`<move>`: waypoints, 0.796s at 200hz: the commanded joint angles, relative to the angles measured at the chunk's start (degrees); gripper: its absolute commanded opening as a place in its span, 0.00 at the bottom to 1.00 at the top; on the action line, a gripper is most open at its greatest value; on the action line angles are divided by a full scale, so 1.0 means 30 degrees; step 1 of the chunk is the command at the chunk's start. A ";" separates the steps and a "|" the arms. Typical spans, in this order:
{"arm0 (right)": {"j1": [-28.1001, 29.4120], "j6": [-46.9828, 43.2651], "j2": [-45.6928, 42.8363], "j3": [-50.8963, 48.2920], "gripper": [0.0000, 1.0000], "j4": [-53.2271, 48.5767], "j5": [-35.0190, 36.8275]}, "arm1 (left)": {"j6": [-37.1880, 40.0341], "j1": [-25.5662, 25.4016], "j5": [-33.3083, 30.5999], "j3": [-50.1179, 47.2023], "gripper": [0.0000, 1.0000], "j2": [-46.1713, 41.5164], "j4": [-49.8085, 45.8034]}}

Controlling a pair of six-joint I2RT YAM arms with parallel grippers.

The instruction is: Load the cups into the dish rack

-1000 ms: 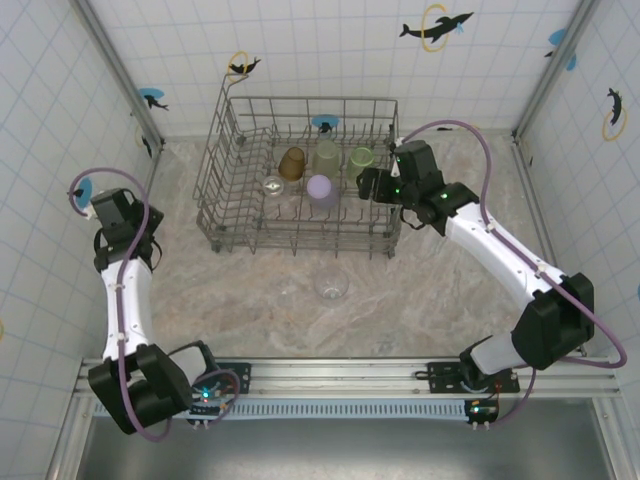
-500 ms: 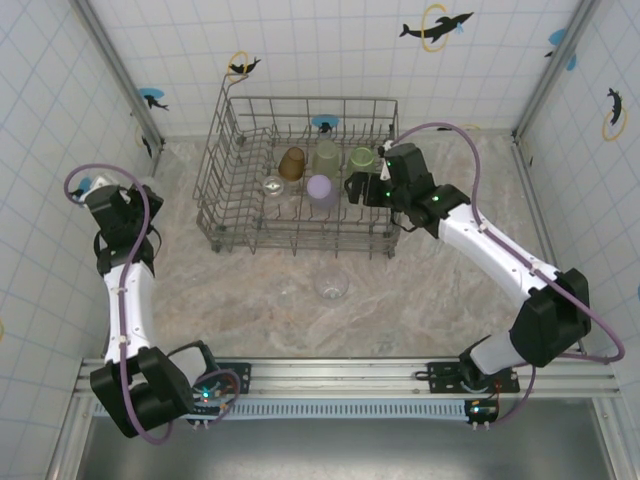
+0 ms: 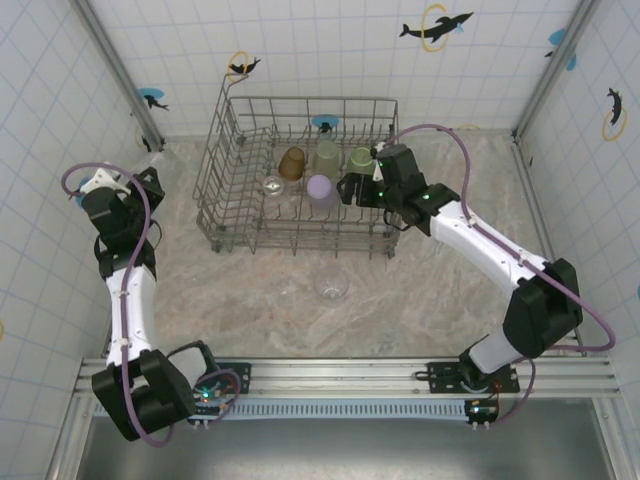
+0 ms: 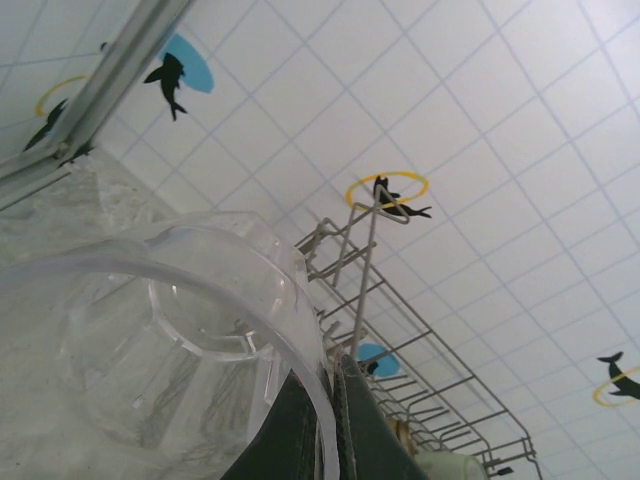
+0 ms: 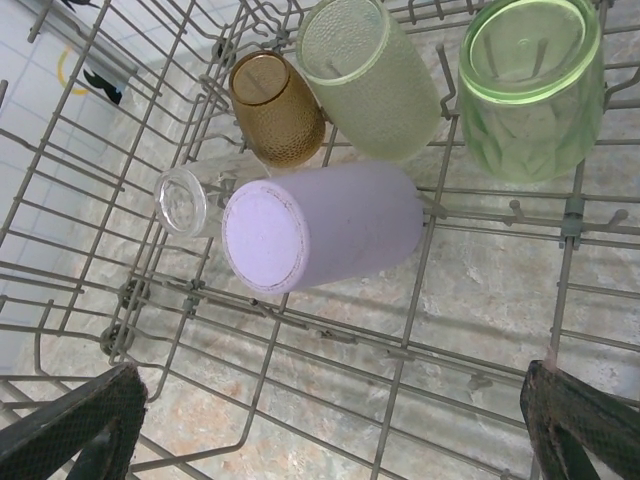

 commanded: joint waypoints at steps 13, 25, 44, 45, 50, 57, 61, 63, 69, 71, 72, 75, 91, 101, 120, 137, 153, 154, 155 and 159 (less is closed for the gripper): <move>0.0242 0.0306 0.0486 0.1150 0.99 0.0883 -0.0465 | -0.1257 0.0110 0.1793 -0.0316 0.00 -0.0436 0.2973; 0.0290 0.0330 0.0532 0.1202 0.99 0.0987 -0.0414 | -0.1636 0.0118 0.2329 -0.0345 0.00 -0.0322 0.3558; 0.0292 0.0466 0.0543 0.1188 0.99 0.1323 -0.0425 | -0.2144 0.0125 0.3373 -0.0513 0.00 -0.0077 0.4578; 0.0292 0.0475 0.0544 0.1203 0.99 0.1332 -0.0447 | -0.2177 0.0083 0.3412 -0.0532 0.00 -0.0064 0.4600; 0.0292 0.0509 0.0574 0.1232 0.99 0.1389 -0.0535 | -0.2278 0.0124 0.3526 -0.0576 0.00 -0.0035 0.4740; 0.0292 0.0542 0.0669 0.1301 0.99 0.1473 -0.0739 | -0.2392 0.0116 0.3722 -0.0637 0.00 -0.0014 0.4952; 0.0290 0.0585 0.0731 0.1373 0.99 0.1509 -0.0850 | -0.2429 0.0125 0.3819 -0.0673 0.00 -0.0006 0.5038; 0.0292 0.0597 0.0761 0.1388 0.99 0.1537 -0.0908 | -0.2456 0.0128 0.3852 -0.0691 0.00 -0.0018 0.5092; 0.0287 0.0623 0.0831 0.1455 0.99 0.1589 -0.1084 | -0.2545 0.0091 0.3980 -0.0723 0.00 -0.0021 0.5246; 0.0291 0.0636 0.0874 0.1475 0.99 0.1601 -0.1142 | -0.2580 0.0090 0.4038 -0.0726 0.00 -0.0021 0.5305; 0.0292 0.0633 0.0886 0.1492 0.99 0.1603 -0.1171 | -0.2600 0.0095 0.4053 -0.0741 0.00 -0.0021 0.5330; 0.0278 0.0678 0.0918 0.1508 0.99 0.1663 -0.1241 | -0.2640 0.0084 0.4135 -0.0754 0.00 -0.0007 0.5443; 0.0292 0.0817 0.1122 0.1596 0.99 0.1831 -0.1518 | -0.2889 0.0029 0.4567 -0.0862 0.00 -0.0021 0.5913; 0.0292 0.0886 0.1255 0.1680 0.99 0.1901 -0.1642 | -0.3000 -0.0001 0.4784 -0.0916 0.00 -0.0021 0.6196; 0.0322 0.1010 0.1396 0.1684 0.99 0.2231 -0.1881 | -0.3215 -0.0284 0.5009 -0.1061 0.00 -0.0021 0.6664; 0.0351 0.1120 0.1549 0.1653 0.99 0.2656 -0.2187 | -0.3350 -0.0869 0.5090 -0.1166 0.00 0.0079 0.7093; 0.0336 0.1230 0.1656 0.1737 0.99 0.3049 -0.2565 | -0.3340 -0.1736 0.5241 -0.1124 0.00 0.0346 0.7492; 0.0344 0.1238 0.1658 0.1741 0.99 0.3074 -0.2571 | -0.3332 -0.1799 0.5255 -0.1116 0.00 0.0353 0.7493; 0.0347 0.1256 0.1688 0.1743 0.99 0.3101 -0.2589 | -0.3313 -0.1846 0.5247 -0.1111 0.00 0.0371 0.7507; 0.0351 0.1298 0.1703 0.1745 0.99 0.3202 -0.2655 | -0.3270 -0.2060 0.5275 -0.1066 0.00 0.0422 0.7512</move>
